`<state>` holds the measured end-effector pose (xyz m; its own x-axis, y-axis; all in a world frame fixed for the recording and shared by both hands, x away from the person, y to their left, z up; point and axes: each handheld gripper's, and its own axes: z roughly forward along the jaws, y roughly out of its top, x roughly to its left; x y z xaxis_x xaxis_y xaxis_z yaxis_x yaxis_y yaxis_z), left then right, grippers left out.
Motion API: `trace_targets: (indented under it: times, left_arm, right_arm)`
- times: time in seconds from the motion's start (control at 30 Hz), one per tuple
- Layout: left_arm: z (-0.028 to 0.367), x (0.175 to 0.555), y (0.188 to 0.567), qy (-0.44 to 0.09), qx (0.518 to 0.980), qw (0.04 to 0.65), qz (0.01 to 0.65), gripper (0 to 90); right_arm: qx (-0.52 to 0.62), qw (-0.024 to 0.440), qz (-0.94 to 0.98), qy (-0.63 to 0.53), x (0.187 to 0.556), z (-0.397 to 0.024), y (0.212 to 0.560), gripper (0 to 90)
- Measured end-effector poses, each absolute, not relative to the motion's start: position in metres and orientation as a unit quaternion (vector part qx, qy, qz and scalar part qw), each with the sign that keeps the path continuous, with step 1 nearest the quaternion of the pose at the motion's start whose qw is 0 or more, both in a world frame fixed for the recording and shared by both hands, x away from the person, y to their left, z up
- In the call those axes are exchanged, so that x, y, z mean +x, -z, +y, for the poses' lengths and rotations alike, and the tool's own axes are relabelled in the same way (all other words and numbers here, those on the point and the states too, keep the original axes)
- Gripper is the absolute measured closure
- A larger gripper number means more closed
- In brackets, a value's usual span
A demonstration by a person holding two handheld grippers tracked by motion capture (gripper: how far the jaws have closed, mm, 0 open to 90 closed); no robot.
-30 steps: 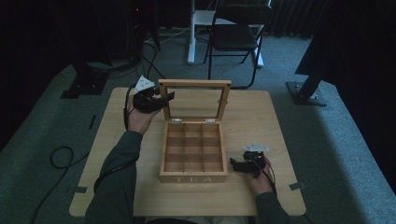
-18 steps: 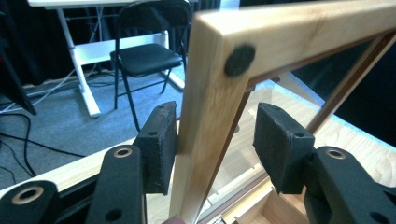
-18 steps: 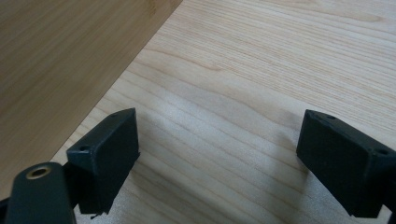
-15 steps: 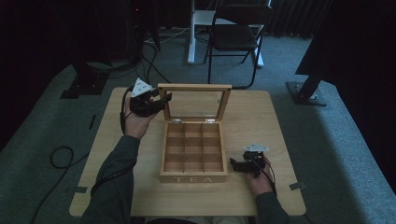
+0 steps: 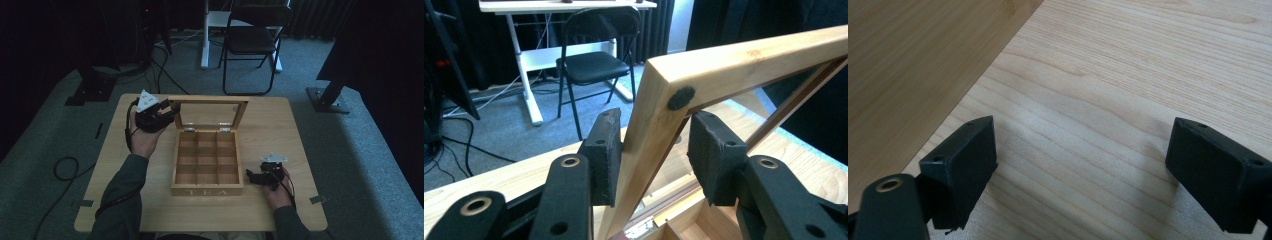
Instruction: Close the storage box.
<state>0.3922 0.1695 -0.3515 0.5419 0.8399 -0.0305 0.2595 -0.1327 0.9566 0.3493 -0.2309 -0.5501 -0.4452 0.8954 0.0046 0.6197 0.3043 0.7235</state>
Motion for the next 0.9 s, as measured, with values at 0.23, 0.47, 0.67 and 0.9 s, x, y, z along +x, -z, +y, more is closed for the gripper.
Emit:
trace_targets:
  times: [0.23, 0.47, 0.67, 0.9]
  left_arm:
    - [0.17, 0.382, 0.355, -0.271, 0.693, 0.532, 0.404, 57.6]
    - [0.168, 0.372, 0.358, -0.271, 0.691, 0.53, 0.411, 57.7]
    - [0.168, 0.365, 0.361, -0.263, 0.692, 0.531, 0.413, 57.8]
    - [0.169, 0.358, 0.365, -0.25, 0.69, 0.534, 0.421, 57.0]
  right_arm:
    - [0.485, 0.206, 0.781, -0.336, 0.349, -0.231, 0.55, 12.5]
    - [0.485, 0.205, 0.781, -0.335, 0.349, -0.231, 0.55, 12.5]
    - [0.485, 0.206, 0.781, -0.335, 0.349, -0.231, 0.55, 12.5]
    - [0.485, 0.205, 0.781, -0.335, 0.349, -0.231, 0.55, 12.4]
